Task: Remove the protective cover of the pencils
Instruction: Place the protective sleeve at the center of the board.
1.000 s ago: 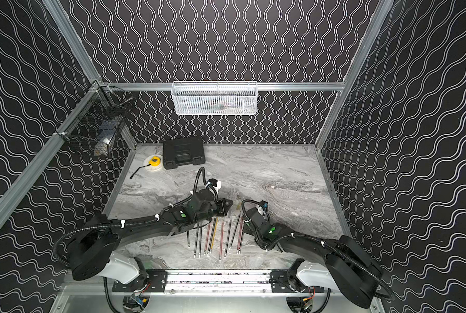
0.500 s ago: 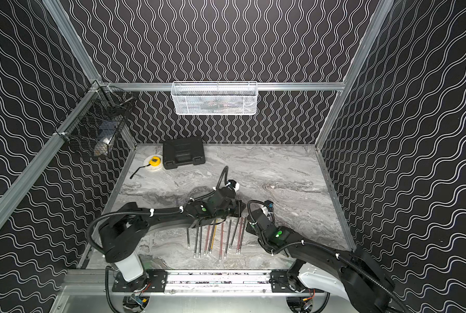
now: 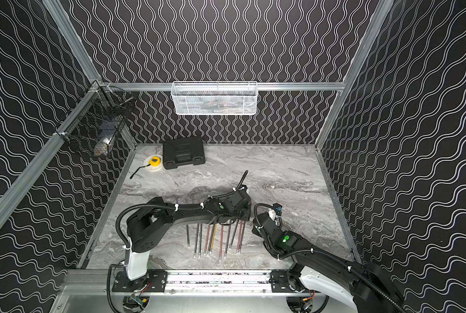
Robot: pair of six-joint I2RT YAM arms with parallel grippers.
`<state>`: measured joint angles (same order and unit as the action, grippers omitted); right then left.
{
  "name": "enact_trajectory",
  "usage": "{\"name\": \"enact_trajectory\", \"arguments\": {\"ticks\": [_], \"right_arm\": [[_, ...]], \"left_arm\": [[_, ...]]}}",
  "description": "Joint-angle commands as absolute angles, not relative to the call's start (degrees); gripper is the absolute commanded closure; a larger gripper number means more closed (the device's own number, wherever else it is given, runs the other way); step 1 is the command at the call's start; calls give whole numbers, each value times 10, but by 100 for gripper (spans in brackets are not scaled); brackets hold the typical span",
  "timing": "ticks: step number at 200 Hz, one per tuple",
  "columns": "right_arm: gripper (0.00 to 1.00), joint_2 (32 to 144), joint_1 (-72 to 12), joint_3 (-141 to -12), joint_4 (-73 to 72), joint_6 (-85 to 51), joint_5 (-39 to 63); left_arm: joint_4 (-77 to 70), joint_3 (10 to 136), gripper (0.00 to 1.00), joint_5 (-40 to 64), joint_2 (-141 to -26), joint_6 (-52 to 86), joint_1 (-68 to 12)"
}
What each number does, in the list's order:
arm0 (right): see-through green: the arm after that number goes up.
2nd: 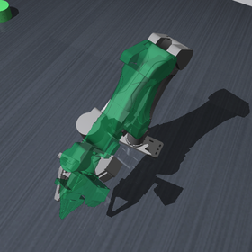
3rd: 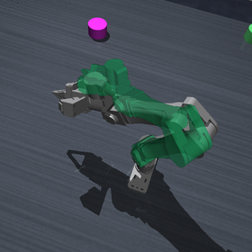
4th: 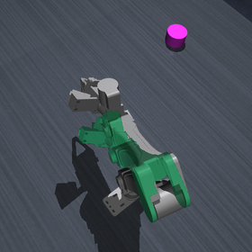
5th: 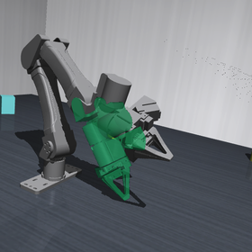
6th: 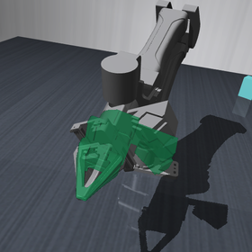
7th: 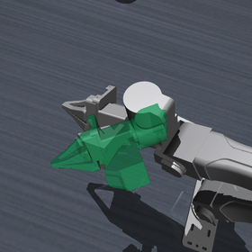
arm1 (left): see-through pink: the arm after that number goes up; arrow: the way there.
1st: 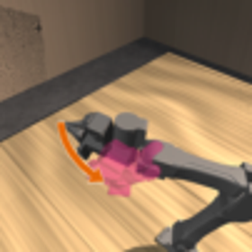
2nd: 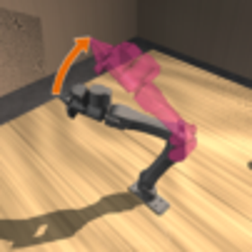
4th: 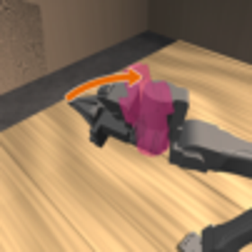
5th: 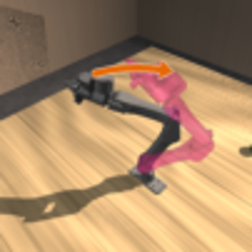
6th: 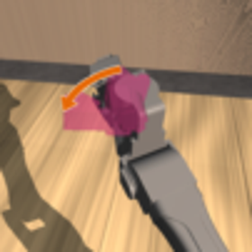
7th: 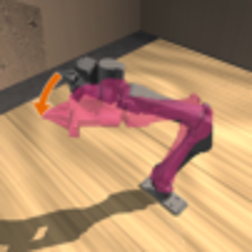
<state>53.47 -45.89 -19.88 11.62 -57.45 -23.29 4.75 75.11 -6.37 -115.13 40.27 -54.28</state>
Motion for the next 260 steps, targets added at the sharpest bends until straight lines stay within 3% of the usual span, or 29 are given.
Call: {"name": "enact_trajectory", "arguments": {"ticks": [1,260], "right_arm": [[67,539,-458,-198,118,-580,-239],[65,525,-451,-205,109,-560,-232]], "left_arm": [[70,766,95,-88,-1166,389,-543],[148,849,78,-115,-1231,377,-542]]}}
